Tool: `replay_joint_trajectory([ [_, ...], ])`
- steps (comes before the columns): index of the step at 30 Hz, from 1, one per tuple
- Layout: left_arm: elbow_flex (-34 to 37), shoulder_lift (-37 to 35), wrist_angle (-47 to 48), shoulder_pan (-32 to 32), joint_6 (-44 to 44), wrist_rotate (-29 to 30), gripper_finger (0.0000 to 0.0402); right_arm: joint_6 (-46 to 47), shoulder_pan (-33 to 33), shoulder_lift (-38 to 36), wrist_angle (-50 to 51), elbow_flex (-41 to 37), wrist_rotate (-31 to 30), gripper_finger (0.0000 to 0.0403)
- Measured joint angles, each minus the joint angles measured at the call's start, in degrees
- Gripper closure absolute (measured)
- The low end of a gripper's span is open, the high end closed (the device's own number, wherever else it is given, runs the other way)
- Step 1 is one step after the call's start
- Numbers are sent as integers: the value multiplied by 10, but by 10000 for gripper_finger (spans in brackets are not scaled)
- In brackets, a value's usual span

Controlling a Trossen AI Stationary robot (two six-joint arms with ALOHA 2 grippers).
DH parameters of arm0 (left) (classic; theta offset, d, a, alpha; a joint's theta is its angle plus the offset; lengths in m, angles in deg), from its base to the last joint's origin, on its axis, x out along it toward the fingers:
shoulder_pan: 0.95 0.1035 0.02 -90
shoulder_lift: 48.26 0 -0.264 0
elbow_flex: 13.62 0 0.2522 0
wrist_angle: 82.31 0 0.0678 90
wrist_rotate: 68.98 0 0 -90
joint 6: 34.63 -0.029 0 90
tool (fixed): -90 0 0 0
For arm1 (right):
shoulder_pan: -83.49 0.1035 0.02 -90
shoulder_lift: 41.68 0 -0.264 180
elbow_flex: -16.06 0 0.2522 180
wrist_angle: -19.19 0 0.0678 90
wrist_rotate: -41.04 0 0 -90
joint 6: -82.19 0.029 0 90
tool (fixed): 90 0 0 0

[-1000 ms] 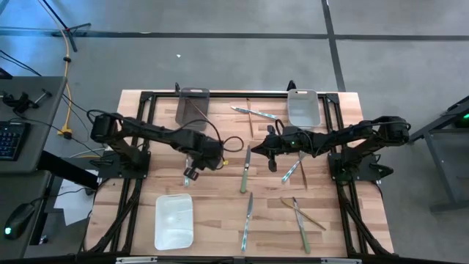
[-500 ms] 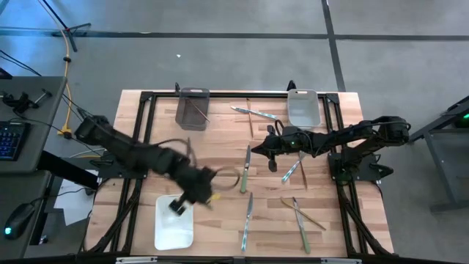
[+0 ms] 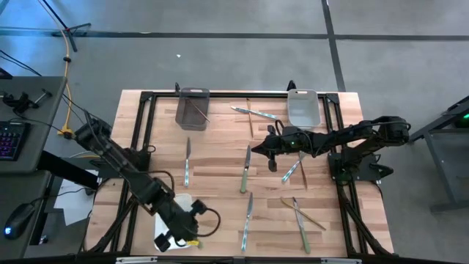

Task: Sort silverware by color (type)
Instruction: Put the top left green table knife into the white bin

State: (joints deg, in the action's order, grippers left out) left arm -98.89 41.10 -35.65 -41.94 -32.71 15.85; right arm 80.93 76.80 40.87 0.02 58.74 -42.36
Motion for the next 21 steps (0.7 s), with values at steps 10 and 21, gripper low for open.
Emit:
replay_joint_trajectory([
  [10, 94, 9, -63, -26, 21, 21, 357, 7, 0, 0, -3, 0, 1, 403],
  [21, 151, 9, -72, -31, 24, 22, 356, 15, 2, 0, -3, 0, 1, 403],
])
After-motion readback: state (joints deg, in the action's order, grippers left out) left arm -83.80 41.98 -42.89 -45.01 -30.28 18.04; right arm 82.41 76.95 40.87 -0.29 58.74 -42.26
